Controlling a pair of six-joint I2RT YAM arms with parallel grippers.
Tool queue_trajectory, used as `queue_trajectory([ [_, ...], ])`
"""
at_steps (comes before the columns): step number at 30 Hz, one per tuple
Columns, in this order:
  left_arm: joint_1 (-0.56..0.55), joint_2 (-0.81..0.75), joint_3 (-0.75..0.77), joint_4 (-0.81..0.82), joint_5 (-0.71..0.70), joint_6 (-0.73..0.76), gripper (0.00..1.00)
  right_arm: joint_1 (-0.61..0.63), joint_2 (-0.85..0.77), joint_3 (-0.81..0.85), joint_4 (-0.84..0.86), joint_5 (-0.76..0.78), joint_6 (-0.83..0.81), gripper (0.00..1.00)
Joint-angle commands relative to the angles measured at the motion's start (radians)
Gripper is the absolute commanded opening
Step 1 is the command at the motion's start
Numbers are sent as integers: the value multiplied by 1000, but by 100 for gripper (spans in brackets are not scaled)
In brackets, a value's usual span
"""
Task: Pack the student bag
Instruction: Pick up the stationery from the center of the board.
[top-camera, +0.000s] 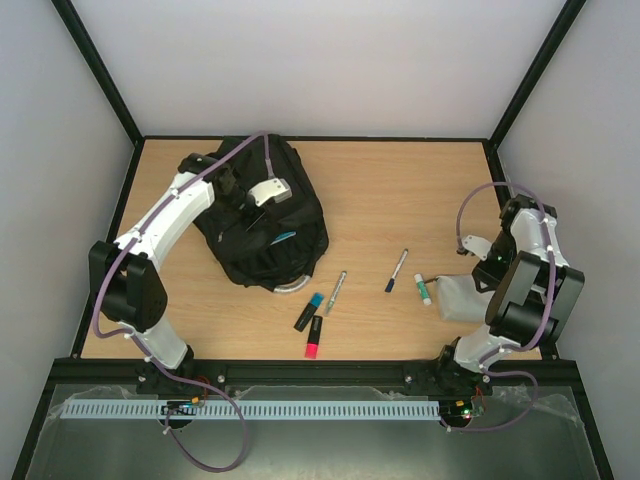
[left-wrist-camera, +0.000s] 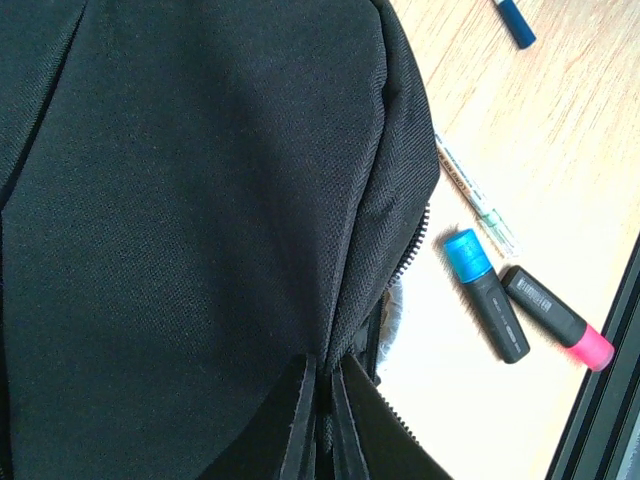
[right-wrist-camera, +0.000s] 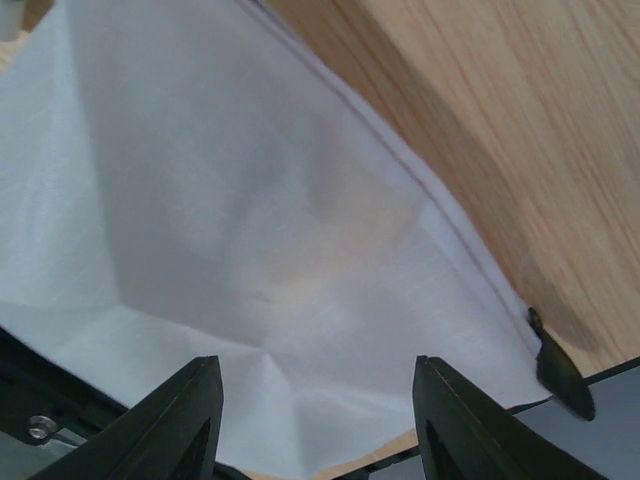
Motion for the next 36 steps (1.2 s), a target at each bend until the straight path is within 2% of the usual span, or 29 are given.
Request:
queue_trajectory([
  [1,-14,-47,-7,-52,42,15,6,-4,66,64,-4,23,-7,53],
  [9,-15,-43,-16,-63,51,16,7,-1,114,32,111,67,-25,52],
  [15,-16,-32,-12,-61,51,20,7,16,133,-10,148,67,-41,56],
  [28,-16,-17,-2,-59,53,21,7,129,259,14,151,33,77,54],
  [31,-16,-17,0,-59,51,23,7,132,285,23,139,39,89,45],
  [36,-15,-14,-3,-54,50,24,7,131,290,16,130,64,91,18],
])
